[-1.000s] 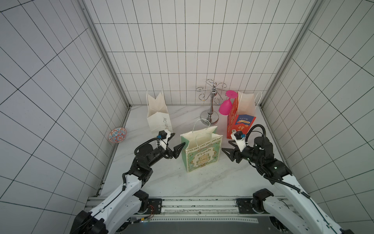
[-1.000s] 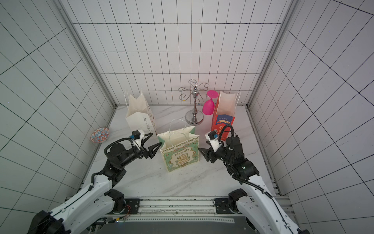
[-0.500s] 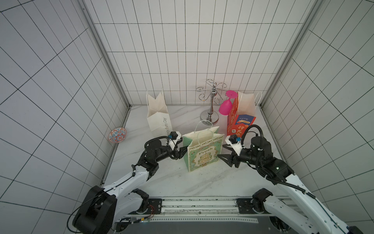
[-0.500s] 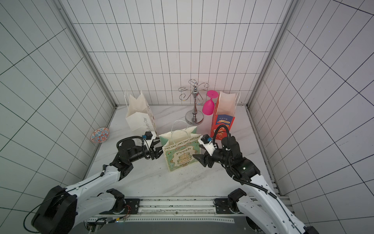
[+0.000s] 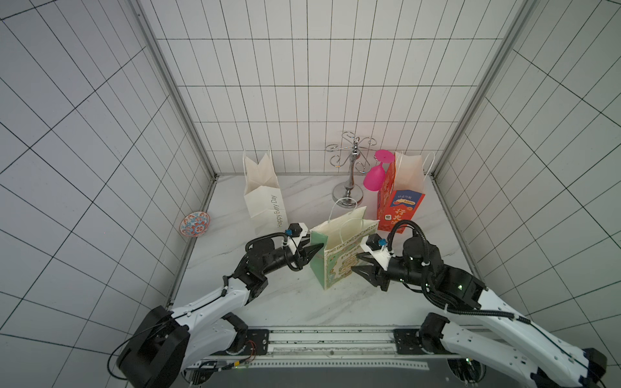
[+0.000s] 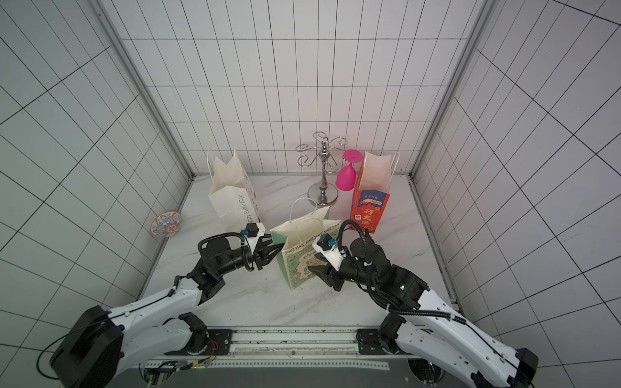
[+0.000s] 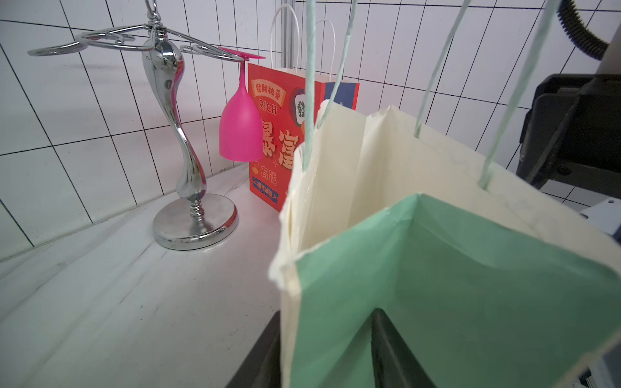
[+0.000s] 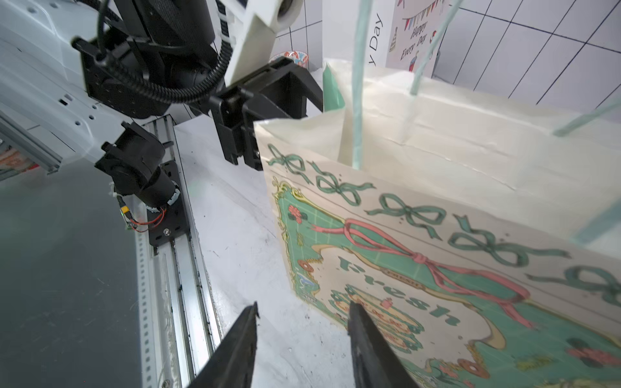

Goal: Put away the paper bag
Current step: Press the paper bag.

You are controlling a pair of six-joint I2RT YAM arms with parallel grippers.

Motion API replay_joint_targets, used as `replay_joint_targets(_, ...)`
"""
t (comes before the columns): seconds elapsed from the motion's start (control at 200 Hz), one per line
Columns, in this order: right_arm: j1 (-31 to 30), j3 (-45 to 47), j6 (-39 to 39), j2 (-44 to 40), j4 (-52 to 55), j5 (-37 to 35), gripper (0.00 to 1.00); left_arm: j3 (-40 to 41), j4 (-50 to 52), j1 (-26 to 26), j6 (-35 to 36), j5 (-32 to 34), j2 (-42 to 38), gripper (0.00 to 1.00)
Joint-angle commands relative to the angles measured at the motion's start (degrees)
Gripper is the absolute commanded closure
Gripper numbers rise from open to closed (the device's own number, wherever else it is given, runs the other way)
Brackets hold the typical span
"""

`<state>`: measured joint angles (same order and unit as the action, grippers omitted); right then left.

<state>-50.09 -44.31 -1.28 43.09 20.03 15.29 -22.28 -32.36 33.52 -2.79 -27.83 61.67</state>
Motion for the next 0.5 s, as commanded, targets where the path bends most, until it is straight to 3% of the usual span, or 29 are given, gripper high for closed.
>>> replay_joint_targets(0.0,-1.99,3.73,5.76,1.01,-11.51,-6.20,0.62,1.25,-2.65,0.76,-1.01,1.55,-0.80,0.62)
replay_joint_targets(0.145,-2.82,5.71,8.48,4.36,-18.35,-7.99,0.68,1.22,-2.90,3.42,-1.28,2.82,-0.34,0.65)
replay_joint_targets(0.495,-3.48,6.92,9.92,8.60,-23.32,-10.40,0.68,2.39,-4.36,6.60,-2.75,6.26,-0.74,0.66)
